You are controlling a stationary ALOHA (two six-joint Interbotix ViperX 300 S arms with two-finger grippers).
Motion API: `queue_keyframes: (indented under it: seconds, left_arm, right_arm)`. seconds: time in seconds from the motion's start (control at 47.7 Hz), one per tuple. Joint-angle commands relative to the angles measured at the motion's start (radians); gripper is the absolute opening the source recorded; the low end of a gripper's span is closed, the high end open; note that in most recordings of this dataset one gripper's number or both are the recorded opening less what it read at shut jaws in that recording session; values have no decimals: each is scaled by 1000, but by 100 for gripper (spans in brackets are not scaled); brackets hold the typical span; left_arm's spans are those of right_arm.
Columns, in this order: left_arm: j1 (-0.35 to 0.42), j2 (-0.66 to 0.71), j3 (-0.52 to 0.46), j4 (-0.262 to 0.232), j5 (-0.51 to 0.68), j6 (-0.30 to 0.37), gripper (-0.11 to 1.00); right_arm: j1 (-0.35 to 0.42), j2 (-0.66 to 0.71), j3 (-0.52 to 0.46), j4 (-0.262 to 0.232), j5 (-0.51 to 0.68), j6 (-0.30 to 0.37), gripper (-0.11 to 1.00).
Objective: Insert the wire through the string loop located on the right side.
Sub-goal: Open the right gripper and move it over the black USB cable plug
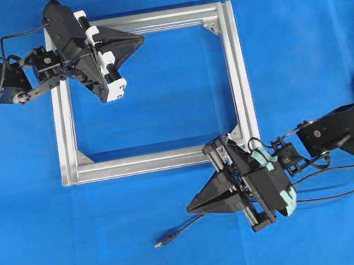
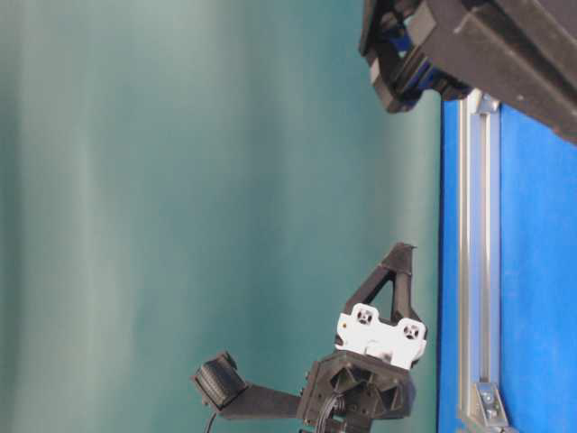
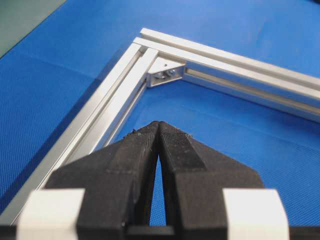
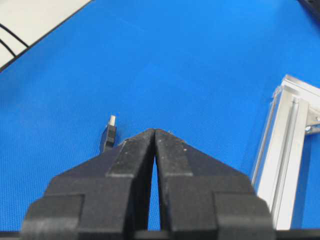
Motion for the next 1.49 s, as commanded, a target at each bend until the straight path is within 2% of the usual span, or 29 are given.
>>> queue_keyframes:
  seconds: [0.0, 0.126, 0.336, 0.546, 0.671, 0.881, 0.944, 1.028, 1.217, 1.469]
  left_arm:
    - [-11, -48, -15, 34, 2, 11, 0]
    - [-11, -52, -11, 35, 2, 11, 0]
    - [-11, -52, -11, 34, 2, 6, 0]
    - [-11, -52, -12, 34, 2, 6, 0]
    - [-11, -52, -11, 34, 2, -2, 0]
    - [-11, -54, -9, 35, 6, -3, 0]
    - [-11, -52, -9, 35, 5, -3, 0]
    - [-11, -54, -9, 35, 5, -3, 0]
    - [-11, -54, -9, 35, 6, -3, 0]
    - [-11, -54, -8, 35, 6, -2, 0]
  right_arm:
    - [9, -54, -15, 0, -2, 0, 0]
    - [17, -77, -14, 2, 31, 11, -6]
    - [32, -98, -14, 0, 63, 63, -6]
    - [52, -97, -20, 0, 61, 71, -2]
    - [55, -97, -23, 5, 61, 77, 18]
    - [55, -95, -31, 32, 80, 86, 79]
    - [55, -94, -34, 37, 87, 86, 89]
    - [55, -89, -41, 38, 100, 86, 82]
    - [55, -44, -67, 41, 121, 89, 84]
    - [77, 80, -120, 107, 132, 95, 83]
